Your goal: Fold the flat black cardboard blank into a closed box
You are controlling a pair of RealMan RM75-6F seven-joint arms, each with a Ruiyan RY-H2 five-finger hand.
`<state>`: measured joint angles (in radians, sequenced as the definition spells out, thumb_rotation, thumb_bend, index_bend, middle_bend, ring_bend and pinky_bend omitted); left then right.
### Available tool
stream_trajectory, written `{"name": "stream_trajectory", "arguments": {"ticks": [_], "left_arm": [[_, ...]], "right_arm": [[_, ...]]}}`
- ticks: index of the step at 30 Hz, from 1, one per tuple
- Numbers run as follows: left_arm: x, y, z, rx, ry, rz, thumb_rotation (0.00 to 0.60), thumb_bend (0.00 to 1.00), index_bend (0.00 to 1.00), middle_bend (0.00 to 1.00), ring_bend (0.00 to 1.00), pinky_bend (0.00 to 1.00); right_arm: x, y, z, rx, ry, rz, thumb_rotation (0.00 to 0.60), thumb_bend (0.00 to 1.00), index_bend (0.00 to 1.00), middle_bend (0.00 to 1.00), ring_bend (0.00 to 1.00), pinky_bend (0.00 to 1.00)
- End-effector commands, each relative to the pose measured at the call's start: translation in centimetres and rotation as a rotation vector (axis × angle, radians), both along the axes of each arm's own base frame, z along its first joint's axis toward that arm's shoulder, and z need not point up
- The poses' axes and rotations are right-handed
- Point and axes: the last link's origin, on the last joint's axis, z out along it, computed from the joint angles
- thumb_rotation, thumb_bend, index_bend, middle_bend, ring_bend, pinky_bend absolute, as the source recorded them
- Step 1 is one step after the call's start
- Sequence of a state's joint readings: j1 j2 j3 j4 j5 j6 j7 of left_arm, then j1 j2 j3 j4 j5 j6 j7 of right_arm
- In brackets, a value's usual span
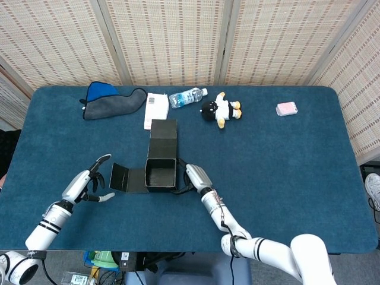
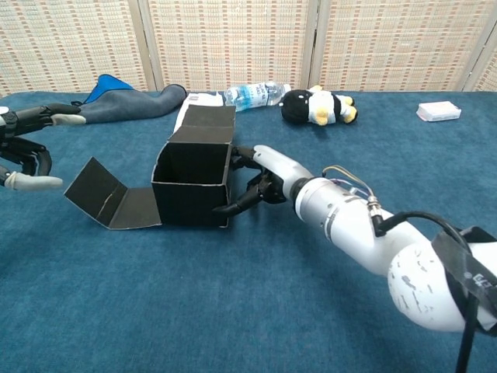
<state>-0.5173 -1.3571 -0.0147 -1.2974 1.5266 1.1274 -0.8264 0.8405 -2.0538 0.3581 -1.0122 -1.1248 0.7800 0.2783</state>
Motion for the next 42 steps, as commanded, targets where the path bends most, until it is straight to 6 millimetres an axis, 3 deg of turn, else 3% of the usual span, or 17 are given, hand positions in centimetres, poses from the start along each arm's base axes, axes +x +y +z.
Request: {"name": "stream_trajectory", "arguments": {"ticks": [1, 12, 17, 21, 32, 42], "left_arm": [[-0.2, 0.3, 0.6, 0.044, 0.001, 0.002, 0.6, 0.17, 0.0, 0.0, 0.55, 0.69], [-1.7, 1.5, 1.8, 0.21, 0.045, 0.021, 0.6, 0.17, 0.0, 0.0, 0.55, 0.69], [-1.9, 1.6, 1.2, 0.249, 0.028, 0.029, 0.6, 0.17, 0.0, 0.0, 0.54, 0.69], [-1.2, 1.9, 0.3, 0.308, 0.004, 0.002, 0.6, 0.17, 0.0, 0.0, 0.53, 0.69], [3.0, 2.1, -2.9, 0.349, -0.17, -0.089, 0.6, 0.17, 0.0, 0.0, 0.52, 0.69], [4.6, 2.0, -3.4, 0.358, -0.272, -0.112, 0.6, 0.17, 0.0, 0.0, 0.52, 0.69]], "right_arm": [[-1.1, 0.2, 1.4, -0.008, -0.048, -0.02, 0.6, 0.32, 0.35, 0.39, 0.75, 1.0], [-3.6, 1.6, 6.8, -0.016, -0.286, -0.122, 0.6, 0.33, 0.36, 0.4, 0.75, 1.0], [-3.6, 2.2, 7.8, 0.012, -0.403, -0.156, 0.6, 0.34, 0.36, 0.41, 0.75, 1.0], [-3.2, 2.8, 7.6, 0.053, -0.463, -0.17, 0.6, 0.34, 0.36, 0.41, 0.75, 1.0], [-1.4, 3.3, 5.6, 0.1, -0.502, -0.171, 0.6, 0.34, 0.37, 0.42, 0.76, 1.0], [-0.7, 3.2, 4.7, 0.107, -0.444, -0.145, 0.6, 0.34, 0.37, 0.42, 0.76, 1.0]]}}
